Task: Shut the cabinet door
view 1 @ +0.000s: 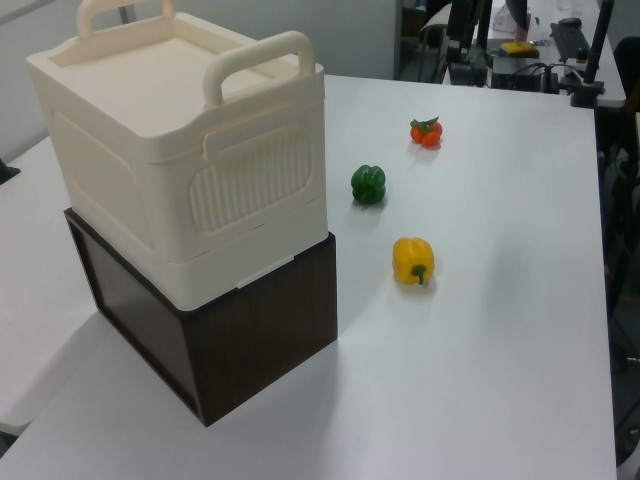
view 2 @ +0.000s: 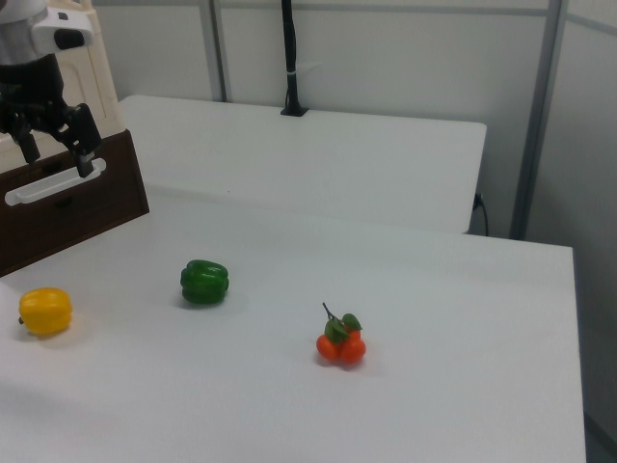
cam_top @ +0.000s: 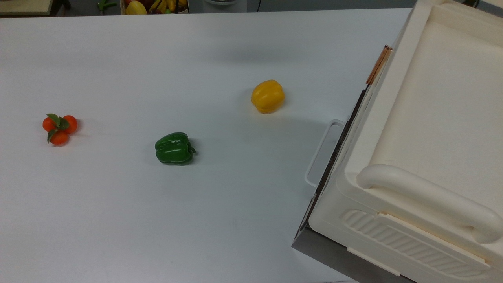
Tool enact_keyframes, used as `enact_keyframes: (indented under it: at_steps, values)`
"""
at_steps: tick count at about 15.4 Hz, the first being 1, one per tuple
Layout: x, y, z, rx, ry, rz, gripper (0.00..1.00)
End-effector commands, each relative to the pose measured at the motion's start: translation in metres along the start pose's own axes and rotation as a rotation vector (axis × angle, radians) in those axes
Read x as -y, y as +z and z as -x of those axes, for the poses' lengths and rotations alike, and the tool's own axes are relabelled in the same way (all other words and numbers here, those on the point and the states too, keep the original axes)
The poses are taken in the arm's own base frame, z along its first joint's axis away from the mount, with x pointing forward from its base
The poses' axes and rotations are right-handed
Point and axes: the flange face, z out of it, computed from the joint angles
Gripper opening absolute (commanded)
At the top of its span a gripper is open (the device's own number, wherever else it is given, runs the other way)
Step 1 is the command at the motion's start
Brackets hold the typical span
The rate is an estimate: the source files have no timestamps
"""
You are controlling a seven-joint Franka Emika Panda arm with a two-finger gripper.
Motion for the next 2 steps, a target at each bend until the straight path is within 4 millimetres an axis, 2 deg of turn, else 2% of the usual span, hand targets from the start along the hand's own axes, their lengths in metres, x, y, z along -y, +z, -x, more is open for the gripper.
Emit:
enact_keyframes:
  at_steps: [1,2]
  values:
    - [0.0022,0.001,0.003,-0.018,-0.023,0.009,1.0]
    - [0.0022,0.0002,0.0036,-0.018,-0.023,0.009,1.0]
